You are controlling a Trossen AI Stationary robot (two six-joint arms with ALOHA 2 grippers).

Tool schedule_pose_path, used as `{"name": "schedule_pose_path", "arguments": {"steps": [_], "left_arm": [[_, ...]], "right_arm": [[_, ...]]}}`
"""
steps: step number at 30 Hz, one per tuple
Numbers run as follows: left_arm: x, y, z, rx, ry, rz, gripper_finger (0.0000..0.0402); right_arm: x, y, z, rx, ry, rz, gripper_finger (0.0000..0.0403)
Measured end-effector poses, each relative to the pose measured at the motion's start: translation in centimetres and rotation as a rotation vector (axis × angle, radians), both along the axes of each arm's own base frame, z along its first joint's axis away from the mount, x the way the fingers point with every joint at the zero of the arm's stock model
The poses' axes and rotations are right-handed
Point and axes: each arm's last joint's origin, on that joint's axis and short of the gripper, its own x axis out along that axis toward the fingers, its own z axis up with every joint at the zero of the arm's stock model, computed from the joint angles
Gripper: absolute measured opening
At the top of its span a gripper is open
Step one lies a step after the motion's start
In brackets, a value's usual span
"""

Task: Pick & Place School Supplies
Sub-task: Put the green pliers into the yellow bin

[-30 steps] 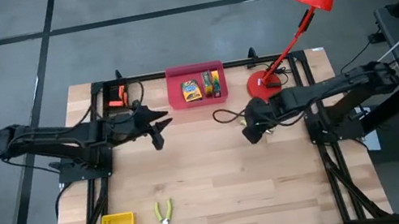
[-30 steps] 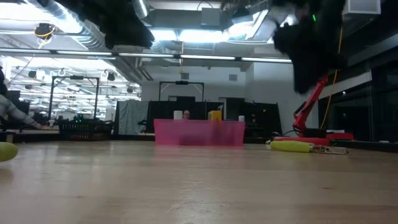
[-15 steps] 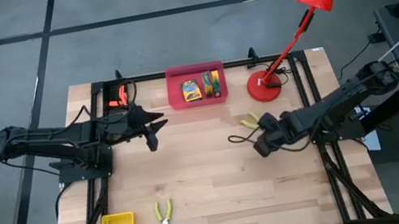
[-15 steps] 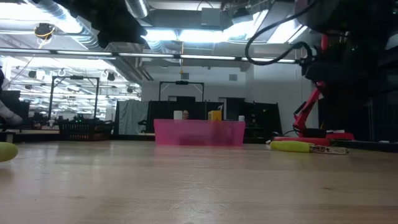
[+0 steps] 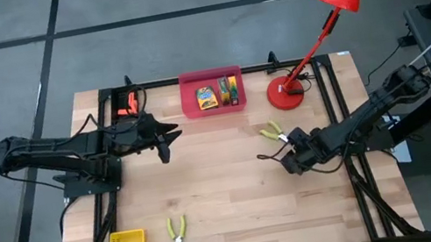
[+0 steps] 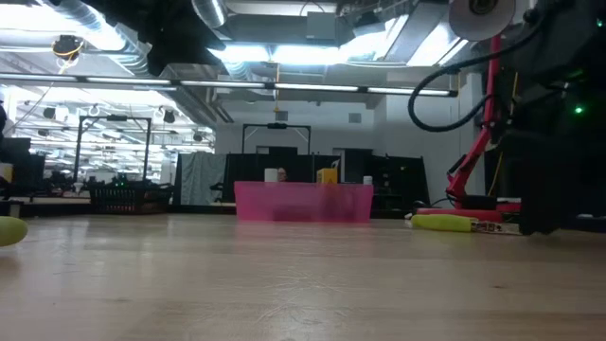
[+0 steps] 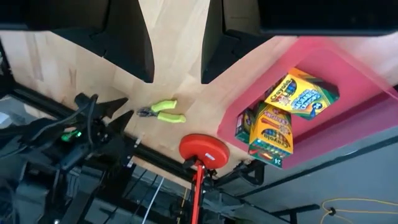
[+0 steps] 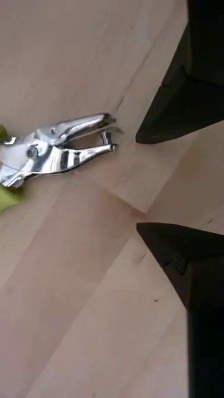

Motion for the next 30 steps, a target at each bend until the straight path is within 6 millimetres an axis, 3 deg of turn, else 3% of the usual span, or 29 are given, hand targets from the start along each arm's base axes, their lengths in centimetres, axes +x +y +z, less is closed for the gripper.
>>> {"name": "schedule_pose_path", "arguments": {"steps": [13, 24, 30], "left_arm": [[0.1, 0.0, 0.3, -0.004, -0.031, -0.006, 0.0125], [0.1, 0.0, 0.3, 0.0, -0.028, -0.015, 0.0123], [0.1, -0.1, 0.3, -0.002, -0.027, -0.022, 0.0119]], "right_arm": [[-0.5, -0.7, -1.2, -0.033, -0.083, -0.092, 0.0163], [1.1, 0.4, -0.9, 0.076, -0.241, -0.047, 0.0012], [2.2, 1.6, -0.1, 0.136, -0.393, 0.012, 0.0005]]}}
